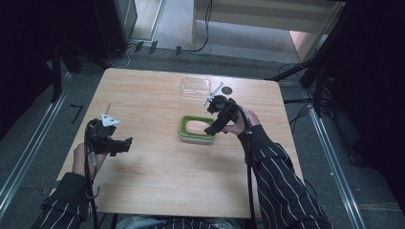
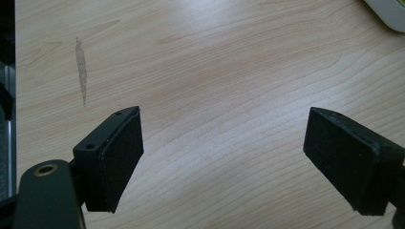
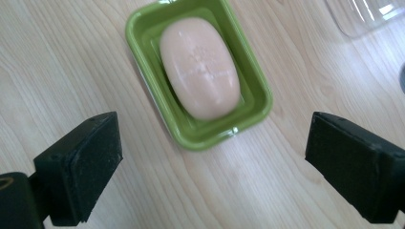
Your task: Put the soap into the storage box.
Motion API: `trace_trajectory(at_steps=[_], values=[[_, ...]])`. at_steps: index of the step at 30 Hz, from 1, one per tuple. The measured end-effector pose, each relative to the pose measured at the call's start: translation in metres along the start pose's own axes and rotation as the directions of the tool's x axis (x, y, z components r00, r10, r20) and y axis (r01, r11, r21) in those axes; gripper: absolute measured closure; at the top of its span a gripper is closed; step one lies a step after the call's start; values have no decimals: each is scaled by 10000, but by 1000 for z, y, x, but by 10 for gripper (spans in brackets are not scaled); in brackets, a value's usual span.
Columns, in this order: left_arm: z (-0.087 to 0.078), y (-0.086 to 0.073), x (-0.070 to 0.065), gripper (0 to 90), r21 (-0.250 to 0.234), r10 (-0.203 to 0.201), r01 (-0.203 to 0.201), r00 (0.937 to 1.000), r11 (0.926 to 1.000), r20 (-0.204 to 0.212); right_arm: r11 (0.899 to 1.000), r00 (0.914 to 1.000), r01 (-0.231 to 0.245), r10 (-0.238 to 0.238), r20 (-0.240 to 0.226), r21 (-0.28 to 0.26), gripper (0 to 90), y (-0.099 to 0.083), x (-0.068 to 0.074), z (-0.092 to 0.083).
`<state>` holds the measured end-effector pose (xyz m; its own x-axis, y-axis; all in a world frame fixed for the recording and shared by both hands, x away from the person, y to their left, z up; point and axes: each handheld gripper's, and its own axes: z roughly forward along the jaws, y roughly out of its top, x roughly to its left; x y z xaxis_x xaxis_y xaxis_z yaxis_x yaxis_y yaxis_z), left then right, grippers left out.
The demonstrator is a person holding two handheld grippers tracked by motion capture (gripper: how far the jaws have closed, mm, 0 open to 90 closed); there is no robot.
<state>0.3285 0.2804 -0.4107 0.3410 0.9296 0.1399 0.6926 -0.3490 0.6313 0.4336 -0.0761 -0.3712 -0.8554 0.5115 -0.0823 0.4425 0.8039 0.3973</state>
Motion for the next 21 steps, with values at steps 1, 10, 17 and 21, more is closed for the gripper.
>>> trace_trajectory(at_steps=[1,10,17,21], values=[[0,0,0,143,-7,5,-5,10000,10000,13,10000,9999,-68,68,78,-7,53,-3,1,-2],[-1,0,-1,143,22,12,-12,10000,10000,-16,9977,9967,-683,684,440,-41,54,-30,4,-17],[0,0,0,143,16,6,-6,10000,10000,-1,9935,9915,-1134,1123,654,135,56,-50,7,-22],[0,0,0,143,17,1,-1,10000,10000,5,9917,9894,-1287,1279,693,72,56,-57,7,-23]])
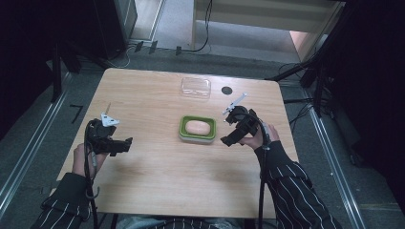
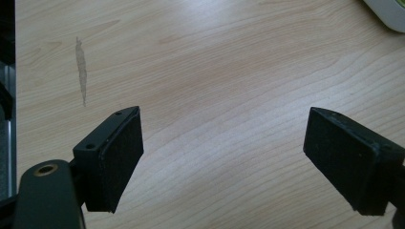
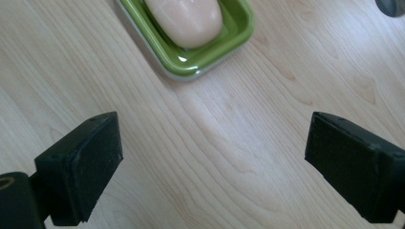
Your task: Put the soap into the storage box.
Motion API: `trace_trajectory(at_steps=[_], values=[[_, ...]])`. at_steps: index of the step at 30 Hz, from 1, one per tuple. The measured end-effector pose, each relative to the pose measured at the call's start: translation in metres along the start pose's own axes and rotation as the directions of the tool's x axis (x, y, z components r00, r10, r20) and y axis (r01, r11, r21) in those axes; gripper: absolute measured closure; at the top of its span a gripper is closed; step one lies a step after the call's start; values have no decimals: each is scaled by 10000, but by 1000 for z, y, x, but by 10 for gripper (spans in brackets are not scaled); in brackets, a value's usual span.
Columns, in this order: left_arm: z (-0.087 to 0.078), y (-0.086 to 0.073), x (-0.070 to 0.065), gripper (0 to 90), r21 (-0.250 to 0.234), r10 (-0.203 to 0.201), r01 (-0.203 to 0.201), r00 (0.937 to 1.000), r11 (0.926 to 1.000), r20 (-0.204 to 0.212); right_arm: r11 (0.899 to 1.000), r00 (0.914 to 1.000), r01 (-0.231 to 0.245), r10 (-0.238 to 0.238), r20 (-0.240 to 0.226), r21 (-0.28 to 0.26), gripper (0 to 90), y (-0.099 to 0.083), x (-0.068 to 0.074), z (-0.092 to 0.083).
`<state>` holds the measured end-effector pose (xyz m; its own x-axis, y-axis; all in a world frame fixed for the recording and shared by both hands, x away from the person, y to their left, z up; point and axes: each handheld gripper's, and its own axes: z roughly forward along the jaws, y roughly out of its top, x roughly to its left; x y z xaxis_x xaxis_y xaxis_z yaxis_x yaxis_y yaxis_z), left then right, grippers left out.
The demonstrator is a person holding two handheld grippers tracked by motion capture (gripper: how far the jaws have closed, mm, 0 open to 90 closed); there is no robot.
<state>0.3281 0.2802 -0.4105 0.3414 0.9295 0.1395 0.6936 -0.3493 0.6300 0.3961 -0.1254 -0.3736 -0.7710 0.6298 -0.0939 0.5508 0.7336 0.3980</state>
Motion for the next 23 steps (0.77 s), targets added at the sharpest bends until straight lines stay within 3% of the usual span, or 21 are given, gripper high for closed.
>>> trace_trajectory(at_steps=[14,23], values=[[1,0,-1,143,22,55,-55,10000,10000,1,9987,9987,-503,503,87,-74,57,-45,7,11],[1,2,-2,143,31,58,-58,10000,10000,-22,9987,9988,-492,492,30,-135,75,-55,5,17]])
